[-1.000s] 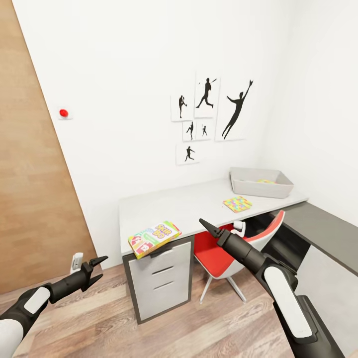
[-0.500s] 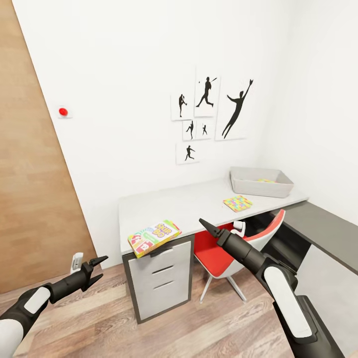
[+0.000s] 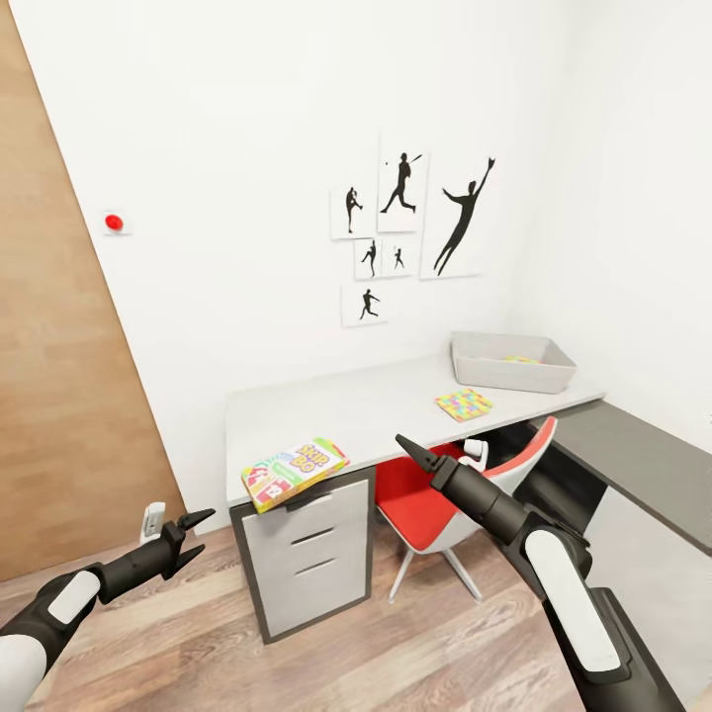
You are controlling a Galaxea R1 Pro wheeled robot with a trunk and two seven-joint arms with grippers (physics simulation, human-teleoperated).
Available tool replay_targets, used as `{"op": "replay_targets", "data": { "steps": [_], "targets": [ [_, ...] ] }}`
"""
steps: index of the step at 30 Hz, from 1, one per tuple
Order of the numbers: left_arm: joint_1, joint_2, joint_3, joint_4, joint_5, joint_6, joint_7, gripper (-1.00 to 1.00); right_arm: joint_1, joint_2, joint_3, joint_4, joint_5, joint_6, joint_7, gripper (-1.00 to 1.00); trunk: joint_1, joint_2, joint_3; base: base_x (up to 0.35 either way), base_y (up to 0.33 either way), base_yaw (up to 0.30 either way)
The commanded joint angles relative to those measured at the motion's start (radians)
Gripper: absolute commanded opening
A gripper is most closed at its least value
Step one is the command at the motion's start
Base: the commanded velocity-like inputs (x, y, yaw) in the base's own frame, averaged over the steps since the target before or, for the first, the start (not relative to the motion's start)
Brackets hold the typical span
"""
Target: Put all the toys in the child's room - the three board games (two on the bed and one on the table), the two jigsaw puzzles on the table, and the tennis ball on the table - inside the toy box on the table in the child's room.
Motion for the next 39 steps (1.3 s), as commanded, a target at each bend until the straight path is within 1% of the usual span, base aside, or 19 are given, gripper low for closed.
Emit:
{"op": "replay_targets", "data": {
  "steps": [1, 6, 19, 29, 39],
  "targets": [
    [-0.001, 0.0, 0.003, 0.0, 0.001, 0.006, -0.001, 1.0, -0.001, -0.001, 0.0, 0.0, -0.006, 0.004, 0.0, 1.0, 0.0, -0.001, -0.001, 0.0, -0.245, 0.0],
    [-0.001, 0.0, 0.003, 0.0, 0.001, 0.005, -0.001, 1.0, -0.001, -0.001, 0.001, 0.0, -0.006, 0.004, -0.001, 1.0, 0.0, -0.001, -0.001, 0.0, -0.145, 0.0],
    [-0.001, 0.0, 0.003, 0.0, 0.001, 0.005, -0.001, 1.0, -0.001, -0.001, 0.002, 0.0, -0.006, 0.004, -0.001, 1.0, 0.0, -0.001, -0.001, 0.002, -0.029, 0.0],
    [-0.001, 0.0, 0.003, 0.0, 0.001, 0.005, -0.001, 1.0, -0.001, -0.001, 0.002, 0.0, -0.006, 0.004, -0.001, 1.0, 0.0, -0.001, -0.001, 0.126, -0.027, 0.0],
    [-0.001, 0.0, 0.003, 0.0, 0.001, 0.004, -0.001, 1.0, -0.001, -0.001, 0.002, 0.0, -0.006, 0.004, -0.001, 1.0, 0.0, -0.001, -0.001, 0.025, -0.002, 0.0]
  ]
}}
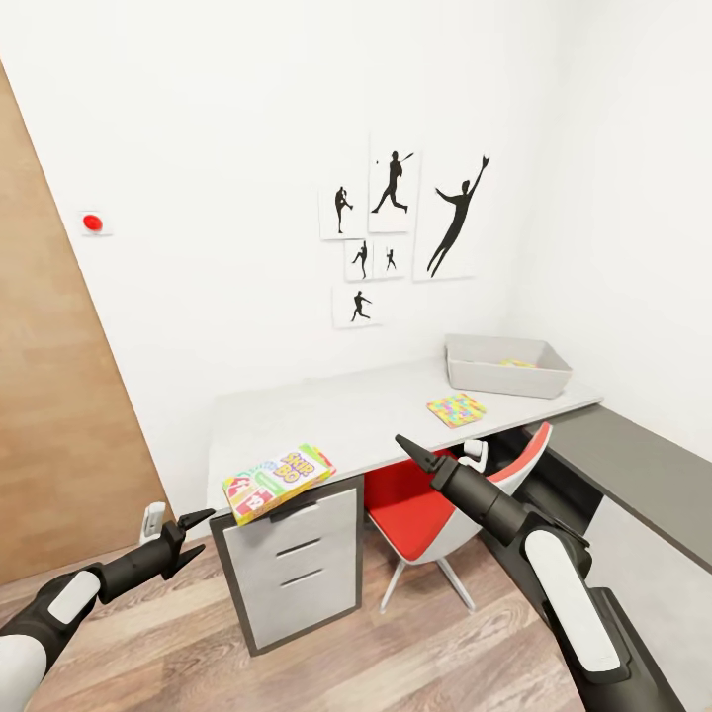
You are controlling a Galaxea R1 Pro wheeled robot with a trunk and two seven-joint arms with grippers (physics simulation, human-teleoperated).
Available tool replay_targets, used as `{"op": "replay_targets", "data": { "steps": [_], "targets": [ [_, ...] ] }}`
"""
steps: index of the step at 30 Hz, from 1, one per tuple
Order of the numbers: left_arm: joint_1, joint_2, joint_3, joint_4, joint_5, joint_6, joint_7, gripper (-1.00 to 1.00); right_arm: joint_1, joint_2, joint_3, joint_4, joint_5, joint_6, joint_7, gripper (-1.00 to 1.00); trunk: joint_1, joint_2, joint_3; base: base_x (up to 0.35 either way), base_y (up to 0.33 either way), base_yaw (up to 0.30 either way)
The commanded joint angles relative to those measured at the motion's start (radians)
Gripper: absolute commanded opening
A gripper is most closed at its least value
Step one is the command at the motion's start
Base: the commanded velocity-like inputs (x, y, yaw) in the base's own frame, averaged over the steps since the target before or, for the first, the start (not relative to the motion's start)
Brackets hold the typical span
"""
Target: Put all the toys in the child's room - the three board games (two on the bed and one on the table), the two jigsaw puzzles on the table, and the tennis ball on the table - inside the toy box on the table in the child's room.
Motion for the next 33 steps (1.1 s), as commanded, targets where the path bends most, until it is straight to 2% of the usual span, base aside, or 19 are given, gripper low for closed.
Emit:
{"op": "replay_targets", "data": {
  "steps": [1, 8, 19, 33],
  "targets": [
    [-0.001, 0.0, 0.003, 0.0, 0.001, 0.006, -0.001, 1.0, -0.001, 0.0, 0.0, 0.0, -0.006, 0.005, -0.001, 1.0, 0.0, -0.001, -0.001, 0.005, 0.0, 0.0],
    [-0.001, 0.0, 0.003, 0.0, 0.001, 0.006, -0.001, 1.0, -0.001, 0.0, 0.001, 0.0, -0.006, 0.005, -0.001, 1.0, 0.0, -0.001, -0.001, 0.032, 0.001, 0.0],
    [-0.001, -0.001, 0.003, 0.0, 0.001, 0.006, -0.001, 1.0, -0.001, 0.0, 0.002, 0.0, -0.006, 0.005, -0.002, 1.0, 0.0, -0.001, -0.001, 0.139, 0.04, 0.0],
    [-0.001, -0.002, 0.003, 0.0, 0.001, 0.006, -0.001, 1.0, -0.001, 0.0, 0.002, 0.0, -0.006, 0.005, -0.002, 1.0, 0.0, -0.001, -0.001, 0.014, 0.004, 0.0]
  ]
}}
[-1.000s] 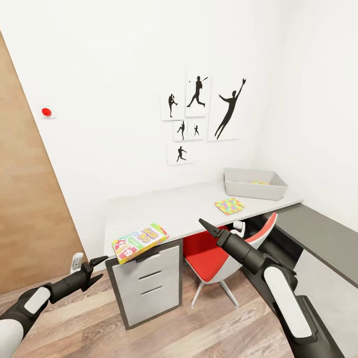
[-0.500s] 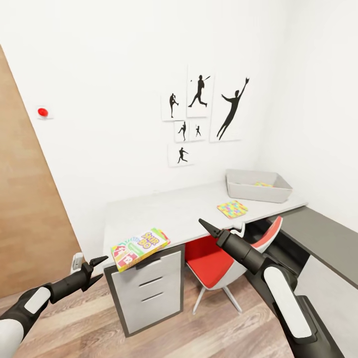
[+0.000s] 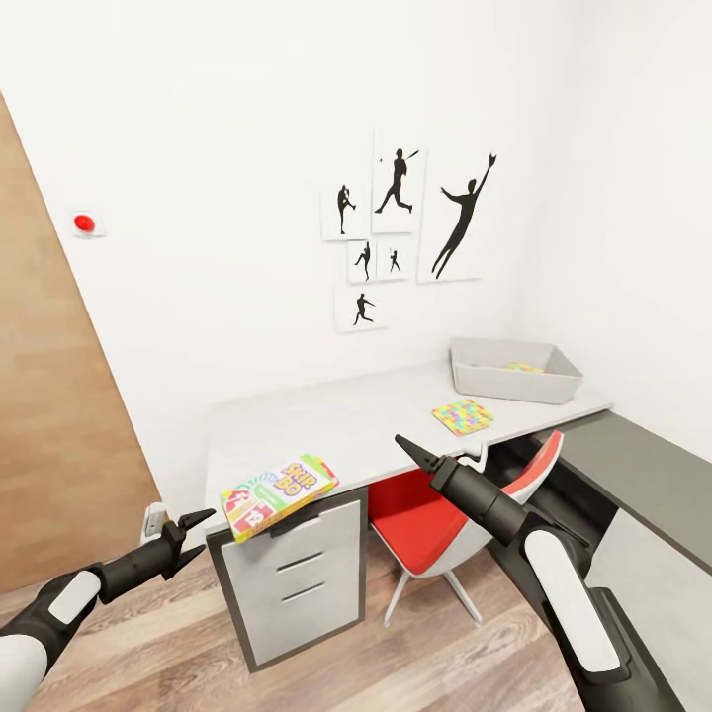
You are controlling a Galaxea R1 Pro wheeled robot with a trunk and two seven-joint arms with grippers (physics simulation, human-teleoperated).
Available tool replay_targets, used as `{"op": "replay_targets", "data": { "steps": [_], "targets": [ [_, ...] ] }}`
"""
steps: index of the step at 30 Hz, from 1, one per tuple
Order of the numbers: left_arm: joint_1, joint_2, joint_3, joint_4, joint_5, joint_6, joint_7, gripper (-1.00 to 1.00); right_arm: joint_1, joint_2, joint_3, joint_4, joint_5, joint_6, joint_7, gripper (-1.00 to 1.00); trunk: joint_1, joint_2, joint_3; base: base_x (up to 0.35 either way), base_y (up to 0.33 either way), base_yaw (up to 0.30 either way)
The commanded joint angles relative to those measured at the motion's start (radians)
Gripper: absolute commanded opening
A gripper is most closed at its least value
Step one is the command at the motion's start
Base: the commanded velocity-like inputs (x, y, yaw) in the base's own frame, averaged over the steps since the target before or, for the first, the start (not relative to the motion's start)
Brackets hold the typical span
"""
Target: Put all the toys in the child's room - the three board games (two on the bed and one on the table), the two jigsaw puzzles on the table, and the tennis ball on the table - inside the toy box on the table in the child's room.
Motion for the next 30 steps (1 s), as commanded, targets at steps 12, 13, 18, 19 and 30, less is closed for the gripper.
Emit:
{"op": "replay_targets", "data": {
  "steps": [12, 13, 18, 19, 30],
  "targets": [
    [-0.001, 0.0, 0.003, 0.0, 0.001, 0.006, -0.001, 1.0, -0.001, 0.0, 0.0, 0.0, -0.006, 0.005, -0.001, 1.0, 0.038, -0.071, -0.032, 0.0, 0.0, 0.0],
    [-0.001, 0.0, 0.003, 0.0, 0.001, 0.006, -0.001, 1.0, -0.001, 0.0, 0.0, 0.0, -0.006, 0.005, -0.001, 1.0, 0.038, -0.071, -0.032, 0.0, 0.0, 0.0],
    [-0.001, 0.0, 0.003, 0.0, 0.001, 0.006, -0.001, 1.0, -0.001, -0.001, 0.0, 0.0, -0.006, 0.005, -0.001, 1.0, 0.038, -0.071, -0.032, 0.0, 0.0, 0.0],
    [-0.001, 0.0, 0.003, 0.0, 0.001, 0.006, -0.001, 1.0, -0.001, -0.001, 0.0, 0.0, -0.006, 0.005, -0.001, 1.0, 0.038, -0.071, -0.032, 0.0, 0.0, 0.0],
    [-0.001, 0.0, 0.003, 0.0, 0.001, 0.006, -0.001, 1.0, -0.001, -0.001, 0.0, 0.0, -0.007, 0.005, -0.001, 1.0, 0.065, -0.12, -0.054, 0.0, 0.0, 0.0]
  ]
}}
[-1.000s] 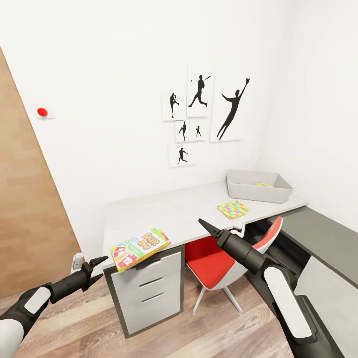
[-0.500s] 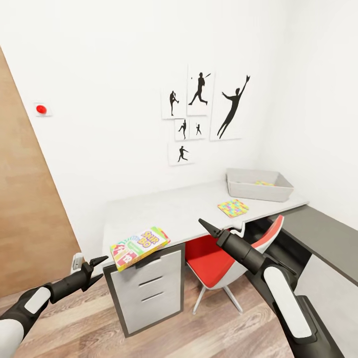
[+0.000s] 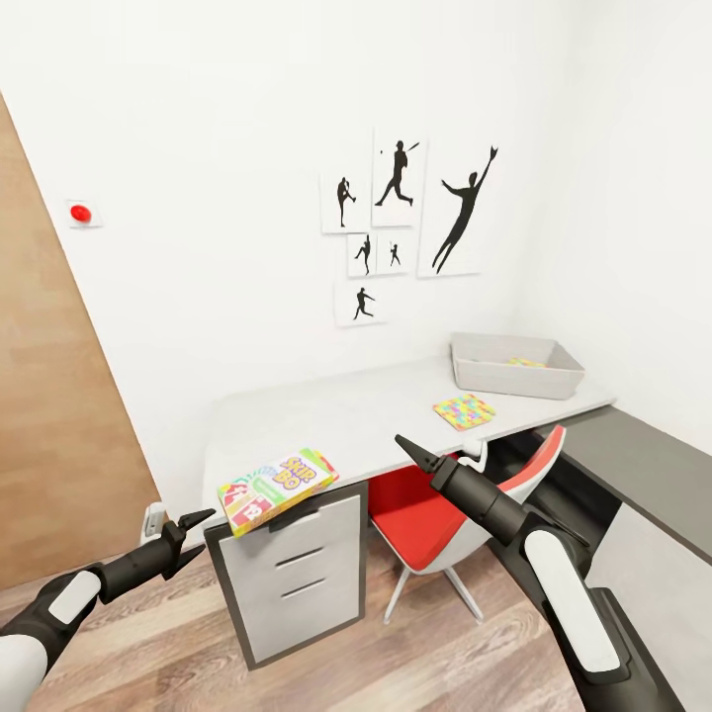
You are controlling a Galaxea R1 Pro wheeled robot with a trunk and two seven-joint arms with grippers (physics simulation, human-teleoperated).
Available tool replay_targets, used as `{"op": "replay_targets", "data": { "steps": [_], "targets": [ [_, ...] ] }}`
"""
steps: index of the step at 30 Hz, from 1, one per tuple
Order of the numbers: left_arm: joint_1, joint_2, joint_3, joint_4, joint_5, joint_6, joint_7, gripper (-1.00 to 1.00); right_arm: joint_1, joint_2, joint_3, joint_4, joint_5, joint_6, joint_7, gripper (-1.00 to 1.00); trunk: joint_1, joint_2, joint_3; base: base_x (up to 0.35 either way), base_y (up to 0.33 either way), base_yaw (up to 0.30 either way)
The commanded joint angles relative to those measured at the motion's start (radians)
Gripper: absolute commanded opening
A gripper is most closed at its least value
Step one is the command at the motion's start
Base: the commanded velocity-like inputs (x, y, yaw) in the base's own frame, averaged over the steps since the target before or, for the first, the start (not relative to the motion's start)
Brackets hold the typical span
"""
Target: Put all the toys in the child's room - the three board games (two on the bed and one on the table), the two jigsaw puzzles on the table, and the tennis ball on the table - inside the toy box on the table in the child's room.
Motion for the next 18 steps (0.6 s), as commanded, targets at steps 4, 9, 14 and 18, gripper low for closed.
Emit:
{"op": "replay_targets", "data": {
  "steps": [4, 9, 14, 18],
  "targets": [
    [-0.001, 0.0, 0.003, 0.0, 0.001, 0.006, -0.001, 1.0, -0.001, 0.0, 0.0, 0.0, -0.006, 0.005, -0.001, 1.0, 0.0, -0.001, -0.001, 0.0, 0.0, 0.0],
    [-0.001, 0.0, 0.003, 0.0, 0.001, 0.006, -0.001, 1.0, -0.001, 0.0, 0.001, 0.0, -0.006, 0.005, -0.001, 1.0, 0.0, -0.001, -0.001, 0.0, 0.0, 0.0],
    [-0.001, -0.001, 0.003, 0.0, 0.001, 0.006, -0.001, 1.0, -0.001, 0.0, 0.001, 0.0, -0.006, 0.005, -0.001, 1.0, 0.0, -0.001, -0.001, 0.0, -0.027, 0.0],
    [-0.001, -0.001, 0.003, 0.0, 0.0, 0.006, -0.001, 1.0, -0.001, 0.0, 0.002, 0.0, -0.006, 0.004, -0.001, 1.0, 0.0, -0.001, -0.001, 0.0, -0.128, 0.0]
  ]
}}
